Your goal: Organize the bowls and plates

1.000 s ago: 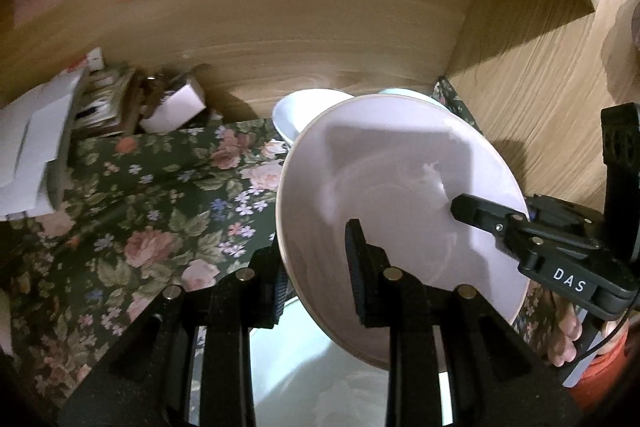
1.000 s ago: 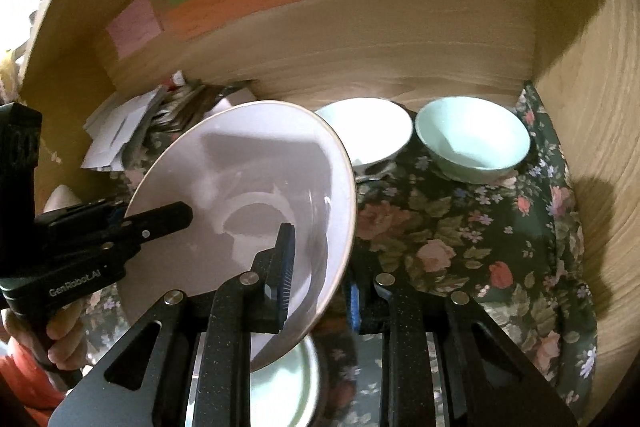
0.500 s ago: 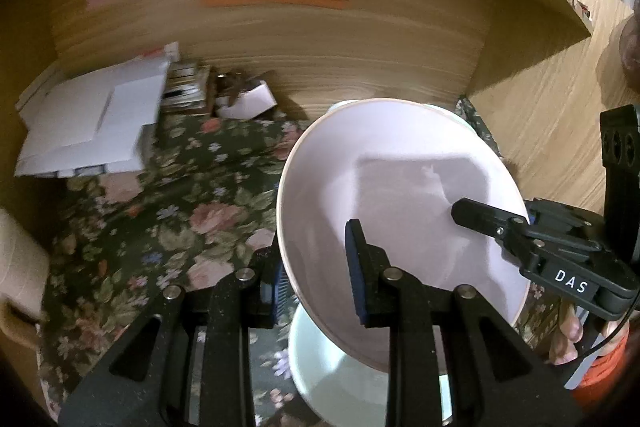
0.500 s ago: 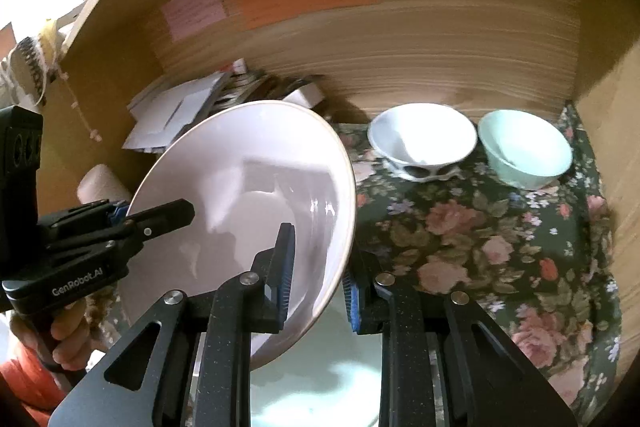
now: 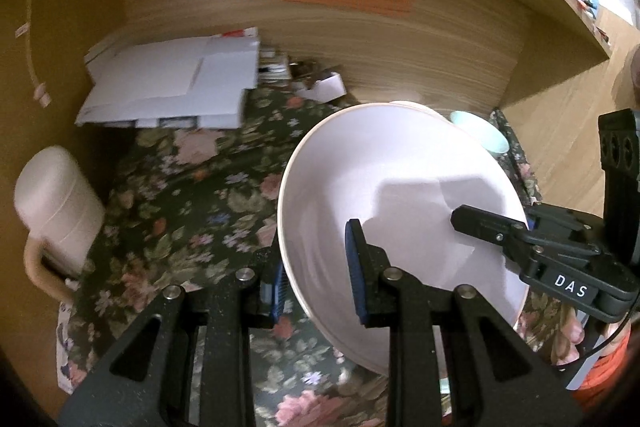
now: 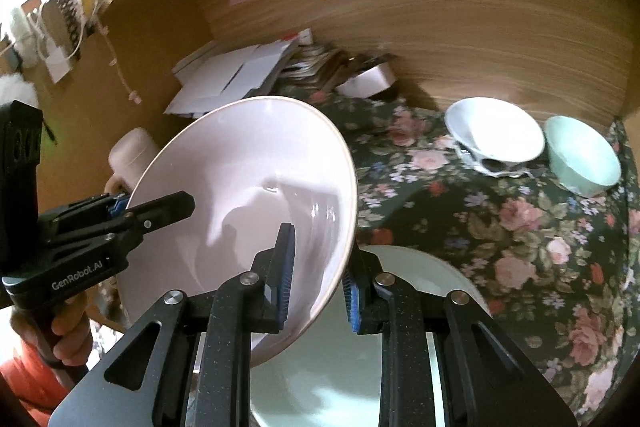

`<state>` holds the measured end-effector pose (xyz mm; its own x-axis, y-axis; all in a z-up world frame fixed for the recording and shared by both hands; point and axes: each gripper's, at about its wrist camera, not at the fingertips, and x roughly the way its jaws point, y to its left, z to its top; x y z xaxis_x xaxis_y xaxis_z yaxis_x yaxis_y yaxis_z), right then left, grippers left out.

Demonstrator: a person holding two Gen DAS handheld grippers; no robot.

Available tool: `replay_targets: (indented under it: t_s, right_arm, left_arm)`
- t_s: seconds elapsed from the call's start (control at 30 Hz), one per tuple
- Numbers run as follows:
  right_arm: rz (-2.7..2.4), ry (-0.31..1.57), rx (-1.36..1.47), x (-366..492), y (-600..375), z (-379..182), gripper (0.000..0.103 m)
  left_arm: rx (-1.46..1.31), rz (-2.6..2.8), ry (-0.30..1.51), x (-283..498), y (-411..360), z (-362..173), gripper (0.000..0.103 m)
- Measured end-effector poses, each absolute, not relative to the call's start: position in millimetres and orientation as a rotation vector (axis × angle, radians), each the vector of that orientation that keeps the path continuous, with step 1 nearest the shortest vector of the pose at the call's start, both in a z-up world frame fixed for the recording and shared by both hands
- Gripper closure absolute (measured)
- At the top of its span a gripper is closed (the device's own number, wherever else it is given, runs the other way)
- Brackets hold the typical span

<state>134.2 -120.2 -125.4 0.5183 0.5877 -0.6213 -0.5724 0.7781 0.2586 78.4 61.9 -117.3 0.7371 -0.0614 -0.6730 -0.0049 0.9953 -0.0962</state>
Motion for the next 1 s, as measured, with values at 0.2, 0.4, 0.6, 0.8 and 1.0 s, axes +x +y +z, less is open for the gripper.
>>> replay_targets:
  t_s: [0.2, 0.4, 0.6, 0.8, 1.0]
  right_arm:
    - [0.737, 0.777, -0.005, 129, -97, -133, 0.083]
    - [0.766, 0.814, -0.029, 127, -77, -145, 0.083]
    - [0.789, 0.863, -0.056, 128, -57, -159, 0.083]
    - [0.806, 0.910, -0.089, 129, -38, -174, 0.083]
    - [0.811, 0.945, -0.105, 134, -25, -187, 0.083]
  left_arm:
    - [-0.112, 0.009, 0.751, 66, 85, -122, 0.077]
    - [-0.132, 0.034, 0.771, 57, 103, -132, 0.077]
    - [-0.165, 0.059, 0.802, 51, 122, -147, 0.077]
    - [-0.200, 0.080, 0.836, 48, 140, -163, 0.077]
    - [-0.220, 0.091, 0.862, 49, 152, -175, 0.077]
